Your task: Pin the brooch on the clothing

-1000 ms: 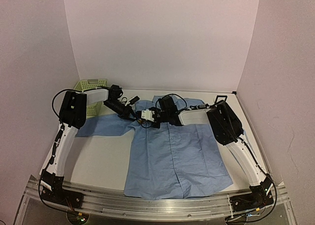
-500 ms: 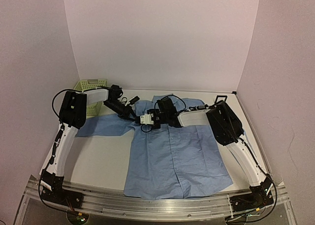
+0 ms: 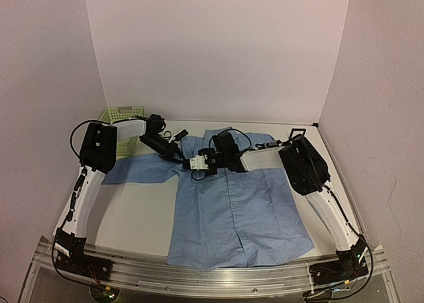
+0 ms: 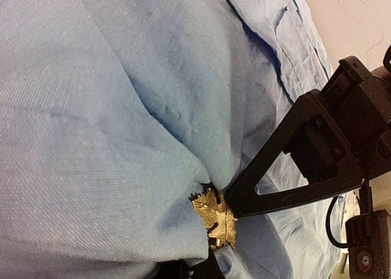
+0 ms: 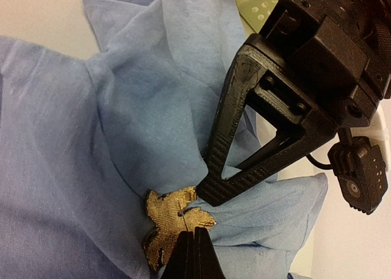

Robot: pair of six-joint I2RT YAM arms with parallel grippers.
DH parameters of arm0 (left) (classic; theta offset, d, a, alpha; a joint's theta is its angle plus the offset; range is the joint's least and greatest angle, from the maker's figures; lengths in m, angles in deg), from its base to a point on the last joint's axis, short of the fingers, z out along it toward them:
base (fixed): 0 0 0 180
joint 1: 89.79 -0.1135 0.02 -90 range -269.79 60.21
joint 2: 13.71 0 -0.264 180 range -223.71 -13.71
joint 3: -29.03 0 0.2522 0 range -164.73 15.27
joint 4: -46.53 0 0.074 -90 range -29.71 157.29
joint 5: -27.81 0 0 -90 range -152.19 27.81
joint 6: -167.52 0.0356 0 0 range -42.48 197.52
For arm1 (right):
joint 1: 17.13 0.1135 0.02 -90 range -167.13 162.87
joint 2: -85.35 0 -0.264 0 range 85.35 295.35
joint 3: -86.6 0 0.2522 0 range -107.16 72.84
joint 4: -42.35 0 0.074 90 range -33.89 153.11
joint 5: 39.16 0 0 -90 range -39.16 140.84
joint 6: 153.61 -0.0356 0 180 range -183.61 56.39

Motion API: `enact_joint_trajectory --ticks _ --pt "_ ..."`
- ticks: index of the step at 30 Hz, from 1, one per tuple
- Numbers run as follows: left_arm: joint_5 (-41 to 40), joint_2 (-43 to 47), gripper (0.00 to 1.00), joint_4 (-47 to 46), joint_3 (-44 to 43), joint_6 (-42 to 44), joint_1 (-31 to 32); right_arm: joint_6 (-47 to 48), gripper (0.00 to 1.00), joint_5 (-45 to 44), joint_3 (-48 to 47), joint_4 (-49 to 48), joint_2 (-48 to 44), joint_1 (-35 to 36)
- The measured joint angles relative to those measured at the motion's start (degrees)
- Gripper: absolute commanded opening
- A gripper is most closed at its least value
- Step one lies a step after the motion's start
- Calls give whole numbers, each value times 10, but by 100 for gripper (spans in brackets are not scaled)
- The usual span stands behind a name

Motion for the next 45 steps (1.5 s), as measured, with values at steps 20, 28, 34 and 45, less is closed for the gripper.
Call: enact_joint_trajectory --ticks 20,28,34,45 --pt "16 0 0 29 -30 -32 3 68 0 -60 -9 7 1 14" --pt "24 0 0 44 -30 -34 2 35 0 -75 -45 3 25 17" --pt "25 0 0 45 -30 -37 2 18 0 -80 -50 1 28 17" --pt "25 0 0 45 -30 -35 2 -42 0 -75 -52 1 29 16"
